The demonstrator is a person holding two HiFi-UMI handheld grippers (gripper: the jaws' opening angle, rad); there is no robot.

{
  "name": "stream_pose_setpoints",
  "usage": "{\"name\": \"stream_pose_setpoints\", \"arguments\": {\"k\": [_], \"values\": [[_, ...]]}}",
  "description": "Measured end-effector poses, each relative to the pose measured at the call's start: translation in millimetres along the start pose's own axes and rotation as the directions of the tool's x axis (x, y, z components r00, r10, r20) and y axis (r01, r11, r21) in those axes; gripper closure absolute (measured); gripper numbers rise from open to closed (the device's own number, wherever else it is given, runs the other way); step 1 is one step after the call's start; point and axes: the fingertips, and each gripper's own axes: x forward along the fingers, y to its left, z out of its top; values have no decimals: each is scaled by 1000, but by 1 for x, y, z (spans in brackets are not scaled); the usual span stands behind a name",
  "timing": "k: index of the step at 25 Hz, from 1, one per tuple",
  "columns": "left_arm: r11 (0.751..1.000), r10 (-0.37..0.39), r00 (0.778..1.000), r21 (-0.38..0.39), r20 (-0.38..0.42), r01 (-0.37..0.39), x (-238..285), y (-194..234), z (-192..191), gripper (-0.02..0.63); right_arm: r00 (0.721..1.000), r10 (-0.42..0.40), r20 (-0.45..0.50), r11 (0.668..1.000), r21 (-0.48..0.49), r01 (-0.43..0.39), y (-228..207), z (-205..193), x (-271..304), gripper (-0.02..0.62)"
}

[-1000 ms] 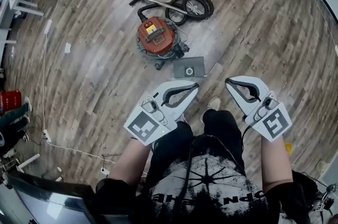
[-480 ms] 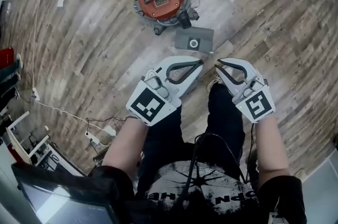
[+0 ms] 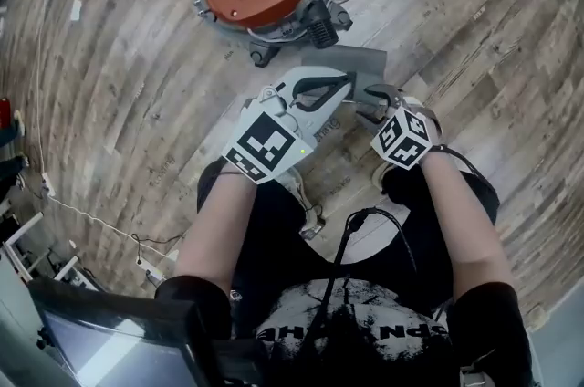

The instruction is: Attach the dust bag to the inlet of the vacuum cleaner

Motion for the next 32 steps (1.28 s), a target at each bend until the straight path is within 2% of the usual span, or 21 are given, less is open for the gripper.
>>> {"name": "stream_pose_setpoints", "arguments": {"k": [3, 6, 11, 14, 23, 27, 28, 32], "values": [[1000, -5, 1000, 23, -21, 6, 19, 14, -54, 607, 992, 22, -121, 999, -46, -27, 8, -55, 86, 377], [998, -19, 998, 54, -58, 22, 37, 21, -97, 606, 977, 19, -212, 998, -59, -32, 9, -101, 144, 377], [997, -43, 994, 62, -102, 50, 48, 32, -140, 606, 958, 3, -287, 996, -81, -28, 10, -135, 196, 377], [995, -55, 990, 71, -129, 64, 49, 36, -152, 606, 947, 3, -321, 994, -106, -39, 12, -148, 213, 377], [998, -37, 985, 35, -168, 43, 41, 55, -183, 606, 929, -15, -370, 992, -121, -32, 8, -169, 240, 378], [998, -54, 981, 27, -189, 60, 36, 54, -195, 606, 929, -27, -368, 993, -119, -19, 4, -172, 243, 382], [997, -61, 980, 26, -192, 67, 34, 52, -196, 606, 930, -28, -366, 993, -118, -17, 5, -171, 243, 398], [995, -84, 974, 38, -211, 94, 31, 43, -204, 606, 929, -57, -366, 988, -157, -1, 7, -173, 237, 530]]}}
